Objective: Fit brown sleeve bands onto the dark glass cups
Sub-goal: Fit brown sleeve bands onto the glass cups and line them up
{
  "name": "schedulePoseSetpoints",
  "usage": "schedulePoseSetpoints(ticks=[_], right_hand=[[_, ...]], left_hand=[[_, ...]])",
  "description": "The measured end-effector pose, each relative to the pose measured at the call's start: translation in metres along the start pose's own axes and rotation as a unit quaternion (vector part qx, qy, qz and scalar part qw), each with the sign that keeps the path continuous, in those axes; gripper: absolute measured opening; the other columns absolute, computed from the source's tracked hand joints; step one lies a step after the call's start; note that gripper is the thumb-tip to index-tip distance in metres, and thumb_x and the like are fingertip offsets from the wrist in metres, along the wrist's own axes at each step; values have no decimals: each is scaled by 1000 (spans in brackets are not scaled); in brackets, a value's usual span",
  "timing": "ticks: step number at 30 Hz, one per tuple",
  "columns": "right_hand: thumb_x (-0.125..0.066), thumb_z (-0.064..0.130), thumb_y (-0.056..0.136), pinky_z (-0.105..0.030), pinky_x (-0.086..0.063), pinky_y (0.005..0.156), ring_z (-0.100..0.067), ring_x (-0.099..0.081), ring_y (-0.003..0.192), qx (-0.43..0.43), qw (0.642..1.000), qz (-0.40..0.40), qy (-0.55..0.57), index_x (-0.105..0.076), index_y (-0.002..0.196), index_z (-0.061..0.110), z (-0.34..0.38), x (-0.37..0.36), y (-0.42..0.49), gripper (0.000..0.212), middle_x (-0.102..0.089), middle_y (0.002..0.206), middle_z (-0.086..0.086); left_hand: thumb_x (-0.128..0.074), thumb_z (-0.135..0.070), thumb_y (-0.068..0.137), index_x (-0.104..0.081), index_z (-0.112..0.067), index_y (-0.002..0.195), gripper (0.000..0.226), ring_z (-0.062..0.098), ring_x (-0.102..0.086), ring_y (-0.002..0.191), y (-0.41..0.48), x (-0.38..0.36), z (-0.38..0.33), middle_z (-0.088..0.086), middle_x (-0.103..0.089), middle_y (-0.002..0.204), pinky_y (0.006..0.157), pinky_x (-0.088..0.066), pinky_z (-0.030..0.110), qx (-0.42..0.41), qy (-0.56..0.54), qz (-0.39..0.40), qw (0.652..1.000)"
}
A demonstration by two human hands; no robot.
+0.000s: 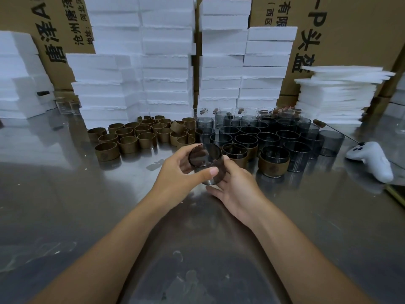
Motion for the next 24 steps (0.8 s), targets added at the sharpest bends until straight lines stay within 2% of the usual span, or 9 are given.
schedulePoseSetpoints(ticks=[3, 6, 8, 10, 12, 14, 18, 21, 24], right_hand=[[-43, 38, 100, -37, -48, 84, -20, -65, 106, -35, 998, 32, 34, -59, 125, 13, -5, -8, -3, 39, -69, 113, -6], [-39, 44, 100, -37, -48, 83, -18, -65, 100, -50, 996, 61, 40, -58, 129, 16, -8, -14, -5, 45, -70, 95, 1], [-36, 49, 99, -40, -46, 91, -19, -65, 103, -60, 995, 74, 37, -60, 126, 18, -10, -15, -5, 48, -71, 91, 2], [-33, 55, 97, -39, -46, 94, -20, -64, 104, -80, 993, 89, 25, -61, 122, 18, -14, -17, -6, 53, -72, 103, -3], [-30, 60, 96, -35, -49, 88, -19, -66, 99, -96, 991, 96, 12, -63, 118, 15, -18, -18, -7, 59, -70, 110, -8], [-31, 61, 95, -32, -50, 83, -18, -68, 90, -102, 990, 92, 3, -65, 111, 12, -20, -16, -7, 62, -72, 102, -10], [-36, 58, 95, -29, -53, 74, -17, -72, 80, -85, 994, 70, -8, -66, 105, 11, -17, -11, -5, 58, -75, 90, -11], [-42, 51, 96, -28, -52, 72, -20, -70, 88, -57, 998, 34, -18, -66, 104, 9, -13, -3, -3, 49, -74, 93, -12], [-49, 40, 97, -26, -52, 72, -18, -68, 85, -20, 1000, -6, -13, -65, 104, 8, -5, 5, -2, 36, -72, 91, -11]], left_hand=[[-87, -41, 58, -61, -32, 110, 59, 2, -66, 102, -2, -1, -4, -17, -71, 105, 83, -50, 13, -5, -31, 8, 999], [-78, -34, 61, -61, -30, 112, 54, 0, -65, 100, -3, -4, -9, -17, -71, 105, 78, -47, 8, -7, -49, 18, 999], [-78, -31, 64, -60, -31, 113, 52, 2, -66, 100, -4, -4, -9, -14, -71, 106, 79, -48, 10, -9, -49, 26, 998], [-81, -28, 68, -60, -32, 116, 52, 3, -64, 104, -4, -4, -10, -12, -70, 110, 83, -48, 13, -10, -39, 32, 999], [-80, -23, 70, -58, -35, 118, 53, 2, -61, 109, -4, -3, -10, -13, -68, 113, 90, -47, 18, -15, -24, 32, 999], [-78, -22, 69, -57, -36, 119, 56, 1, -58, 113, -3, -2, -12, -16, -66, 115, 98, -43, 25, -19, -9, 28, 999], [-79, -23, 66, -56, -35, 123, 63, 1, -56, 116, -2, -2, -13, -18, -65, 117, 106, -40, 36, -20, 8, 25, 999], [-85, -25, 64, -55, -35, 124, 68, -1, -56, 115, -2, -2, -14, -20, -64, 116, 103, -40, 32, -24, 15, 29, 999], [-79, -32, 60, -54, -39, 123, 68, -6, -55, 113, -3, -4, -15, -25, -63, 116, 94, -39, 23, -21, 23, 33, 999]])
Point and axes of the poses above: each hand's wrist, its own y-axis towards the middle knuckle, its own x-axis out of the back of the hand, z = x × y, the point moved 9 cm from there along y, towards the middle knuckle
